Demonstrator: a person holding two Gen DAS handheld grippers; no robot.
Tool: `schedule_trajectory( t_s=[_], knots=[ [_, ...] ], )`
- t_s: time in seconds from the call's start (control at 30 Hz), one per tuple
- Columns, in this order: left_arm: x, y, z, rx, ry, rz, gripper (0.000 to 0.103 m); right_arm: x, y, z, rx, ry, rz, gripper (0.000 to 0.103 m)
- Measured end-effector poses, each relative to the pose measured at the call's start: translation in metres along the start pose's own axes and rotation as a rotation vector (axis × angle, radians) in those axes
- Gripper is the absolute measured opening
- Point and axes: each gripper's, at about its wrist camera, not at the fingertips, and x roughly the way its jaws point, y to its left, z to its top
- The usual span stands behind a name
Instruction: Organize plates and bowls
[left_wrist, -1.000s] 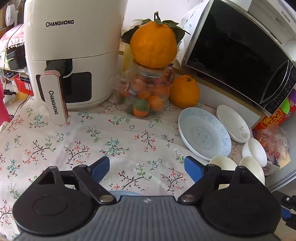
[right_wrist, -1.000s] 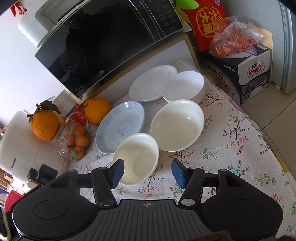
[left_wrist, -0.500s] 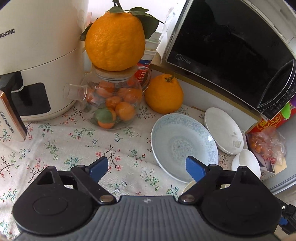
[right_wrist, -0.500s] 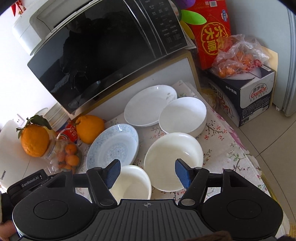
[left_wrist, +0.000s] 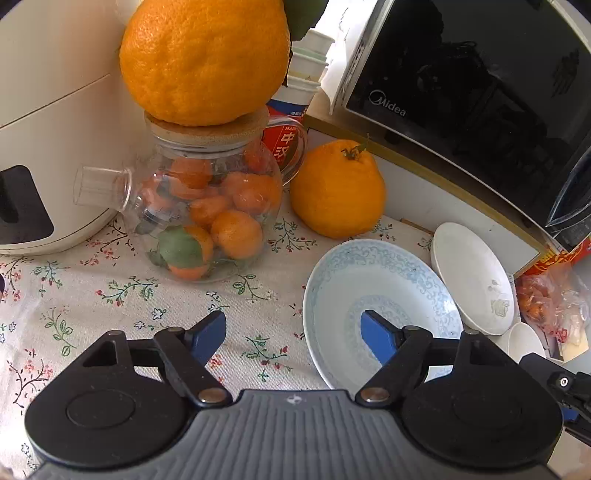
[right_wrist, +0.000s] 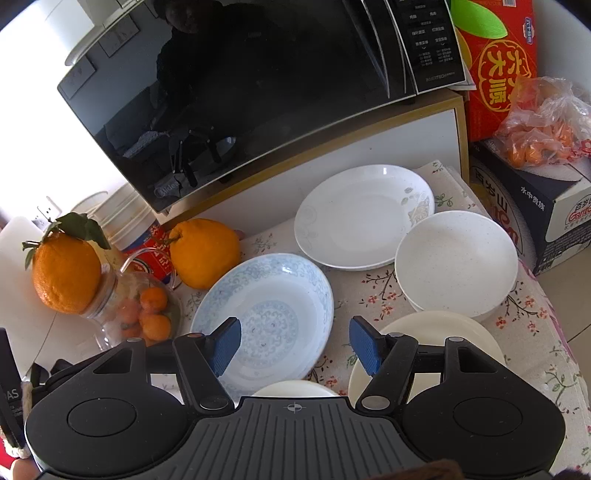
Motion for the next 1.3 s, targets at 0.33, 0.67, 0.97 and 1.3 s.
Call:
schedule_trajectory(
  t_s=[0.33, 0.67, 0.97, 1.3],
  knots=[
    [0.023, 0.006, 0.004, -0.017, 0.028, -0.013, 0.064, 0.043, -0.009, 0.003, -0.002, 0.052, -0.057, 0.055],
    [0.039, 0.006, 0.005, -0.011, 0.049, -0.044, 0.047, 0.069, -0.006, 0.002, -0.048, 0.085, -0.093, 0.039],
    [0.051, 0.002, 0.005, 0.004, 0.063, -0.091, 0.03, 0.087, -0.009, 0.001, -0.052, 0.108, -0.127, 0.026],
    [0.062, -0.001, 0.004, 0.023, 0.068, -0.117, 0.017, 0.096, -0.006, -0.002, -0.056, 0.119, -0.131, 0.014]
  ],
)
